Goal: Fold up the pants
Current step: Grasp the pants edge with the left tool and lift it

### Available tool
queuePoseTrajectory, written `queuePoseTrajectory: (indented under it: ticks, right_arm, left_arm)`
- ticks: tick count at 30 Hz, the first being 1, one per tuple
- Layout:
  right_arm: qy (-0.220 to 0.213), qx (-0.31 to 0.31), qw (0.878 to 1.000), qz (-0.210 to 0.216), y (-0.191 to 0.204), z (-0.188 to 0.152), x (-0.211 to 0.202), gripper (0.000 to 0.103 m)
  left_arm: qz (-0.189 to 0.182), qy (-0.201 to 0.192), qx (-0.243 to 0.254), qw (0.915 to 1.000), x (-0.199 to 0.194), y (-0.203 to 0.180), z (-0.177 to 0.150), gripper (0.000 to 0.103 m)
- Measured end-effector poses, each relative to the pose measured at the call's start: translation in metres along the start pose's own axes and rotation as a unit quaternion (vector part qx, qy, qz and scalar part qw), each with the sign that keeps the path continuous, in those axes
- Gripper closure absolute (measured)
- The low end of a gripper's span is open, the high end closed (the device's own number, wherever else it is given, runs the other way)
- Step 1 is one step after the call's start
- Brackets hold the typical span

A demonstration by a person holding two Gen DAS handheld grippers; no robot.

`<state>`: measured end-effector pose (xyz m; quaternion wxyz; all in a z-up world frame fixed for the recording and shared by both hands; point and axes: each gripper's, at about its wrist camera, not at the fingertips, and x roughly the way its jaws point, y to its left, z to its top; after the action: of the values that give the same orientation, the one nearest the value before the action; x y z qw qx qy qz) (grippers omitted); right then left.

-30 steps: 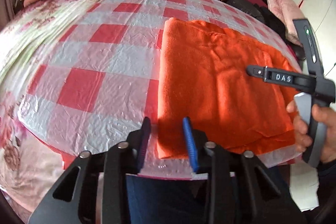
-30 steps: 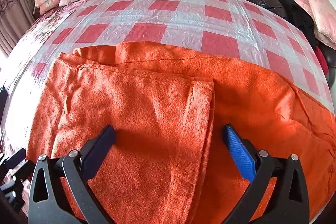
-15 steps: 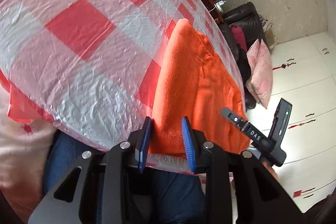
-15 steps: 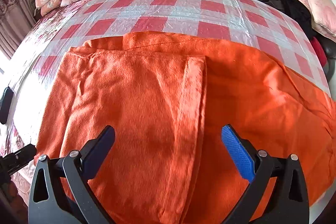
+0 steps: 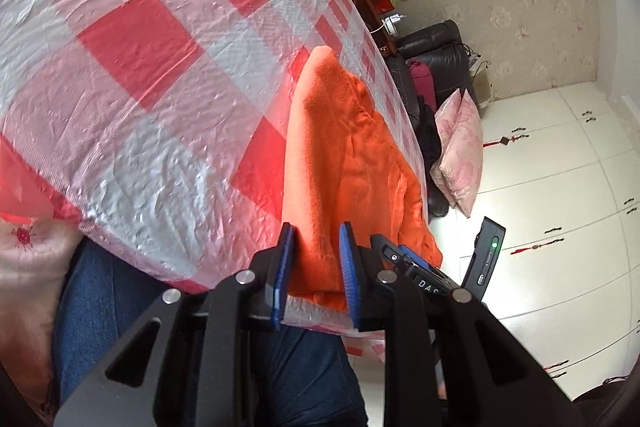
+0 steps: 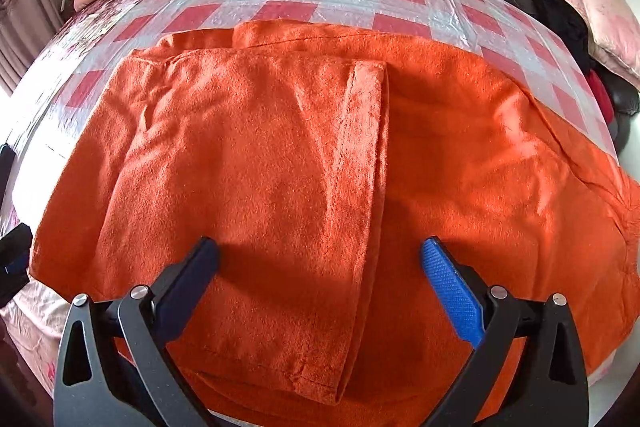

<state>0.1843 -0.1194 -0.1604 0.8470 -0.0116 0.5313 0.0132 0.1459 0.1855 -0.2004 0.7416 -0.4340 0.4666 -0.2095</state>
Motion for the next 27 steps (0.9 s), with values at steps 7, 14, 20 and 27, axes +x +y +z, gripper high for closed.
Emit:
queuePoseTrajectory:
  ticks: [7, 14, 20, 27]
  right_arm:
    - [0.006, 0.003, 1.0, -0.001, -0.001, -0.001, 0.0, 0.006]
    - [0.012, 0.01, 1.0, -0.007, 0.001, -0.001, 0.0, 0.005]
    - [0.033, 0.008, 0.999, -0.011, 0.001, 0.006, -0.002, 0.005]
    - [0.012, -0.039, 0.999, 0.018, 0.06, 0.044, -0.028, 0.005]
  left_arm:
    - [0.0, 0.005, -0.025, 0.9997, -0.003, 0.016, -0.005, 0.064]
    - [-0.002, 0.018, -0.016, 0.9997, 0.007, 0.011, -0.008, 0.068]
    - [0.03, 0.0, 0.024, 0.9993, 0.002, 0.002, -0.001, 0.09]
    - [0.104, -0.028, 0.12, 0.987, -0.003, -0.024, -0.009, 0.091]
